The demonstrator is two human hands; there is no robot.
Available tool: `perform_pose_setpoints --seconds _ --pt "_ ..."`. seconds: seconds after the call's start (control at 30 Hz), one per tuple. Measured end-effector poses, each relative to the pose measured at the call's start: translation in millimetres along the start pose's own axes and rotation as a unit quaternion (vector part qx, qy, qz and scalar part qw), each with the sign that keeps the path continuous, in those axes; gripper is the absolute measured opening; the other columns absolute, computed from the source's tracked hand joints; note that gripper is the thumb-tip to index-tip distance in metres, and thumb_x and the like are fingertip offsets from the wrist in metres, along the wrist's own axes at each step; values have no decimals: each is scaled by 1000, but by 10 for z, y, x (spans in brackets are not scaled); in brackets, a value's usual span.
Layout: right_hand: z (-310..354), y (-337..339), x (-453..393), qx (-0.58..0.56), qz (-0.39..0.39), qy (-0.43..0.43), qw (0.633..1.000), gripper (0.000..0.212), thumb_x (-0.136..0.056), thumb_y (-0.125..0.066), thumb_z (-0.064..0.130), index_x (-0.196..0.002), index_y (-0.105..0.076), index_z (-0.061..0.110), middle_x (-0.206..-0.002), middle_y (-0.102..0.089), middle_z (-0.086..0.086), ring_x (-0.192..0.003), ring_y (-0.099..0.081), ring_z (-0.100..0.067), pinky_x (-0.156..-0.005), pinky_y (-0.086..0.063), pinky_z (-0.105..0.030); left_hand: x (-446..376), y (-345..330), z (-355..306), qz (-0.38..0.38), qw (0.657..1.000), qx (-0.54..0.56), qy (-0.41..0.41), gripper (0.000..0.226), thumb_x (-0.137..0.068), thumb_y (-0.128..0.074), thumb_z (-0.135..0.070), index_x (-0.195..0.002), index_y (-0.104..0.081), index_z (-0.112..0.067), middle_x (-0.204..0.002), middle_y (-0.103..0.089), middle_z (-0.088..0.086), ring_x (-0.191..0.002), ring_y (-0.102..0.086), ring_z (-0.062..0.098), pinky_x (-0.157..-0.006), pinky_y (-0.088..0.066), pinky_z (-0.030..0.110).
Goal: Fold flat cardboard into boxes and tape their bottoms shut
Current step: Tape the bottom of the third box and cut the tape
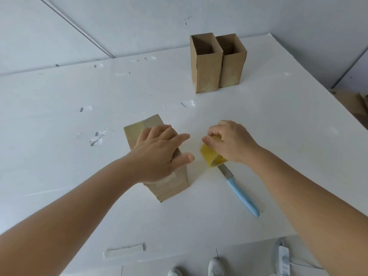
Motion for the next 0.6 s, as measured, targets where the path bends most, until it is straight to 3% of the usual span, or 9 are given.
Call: perform_pose_setpoints --seconds 0.07,0.17,0.23,0.3,0.4,0.6 --pt "18 65 -27 29 -10 19 999 26 -89 -51 47 -83 -64 26 -80 -49 3 -82 -46 -18 -75 -32 -31 -163 111 -23 4 1000 13 17 71 -84 -12 -71 -143 -32 -38 -116 -52 -14 -130 -28 18 -107 -12 35" --pt "64 128 -32 63 -19 50 997 31 -91 -47 46 -87 -67 23 -77 -46 1 -79 -45 -20 -73 -30 -32 -518 173 -153 65 998 -11 -3 49 -95 -38 -52 -141 -37 -35 -117 -59 -10 -121 -46 19 -105 -25 36" --pt "91 164 -33 68 -29 67 995 32 -93 -46 44 -87 -67 21 -70 -41 4 -74 -43 -19 -71 -28 -31 -686 132 -208 145 989 42 7 45 -92 -50 -44 -136 -44 -33 -110 -61 -11 -109 -55 16 -91 -39 31" --pt "115 188 -31 75 -36 82 993 33 -93 -44 42 -84 -67 20 -67 -38 5 -70 -41 -18 -71 -27 -30 -797 69 -229 194 975 107 18 31 -87 -59 -39 -116 -59 -31 -91 -68 -12 -89 -64 10 -75 -46 25" --pt "131 220 -15 87 -45 88 991 34 -94 -44 42 -85 -67 19 -70 -40 3 -72 -39 -17 -74 -27 -30 -871 37 -219 194 963 187 17 4 -80 -67 -31 -83 -67 -33 -74 -73 -12 -71 -68 1 -71 -46 24" --pt "183 302 66 29 -81 78 993 30 -88 -54 47 -99 -55 19 -90 -52 7 -85 -46 -14 -87 -35 -31 -829 53 -118 173 950 258 38 4 -77 -74 -33 -78 -72 -35 -75 -73 -13 -68 -66 -4 -78 -44 26"
Point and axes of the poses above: each hand's wrist, its own x-axis away from the middle knuckle, its own y-axis out of the back of the hand, z = x × y, the point moved 5 cm from there along -x, towards the middle knuckle
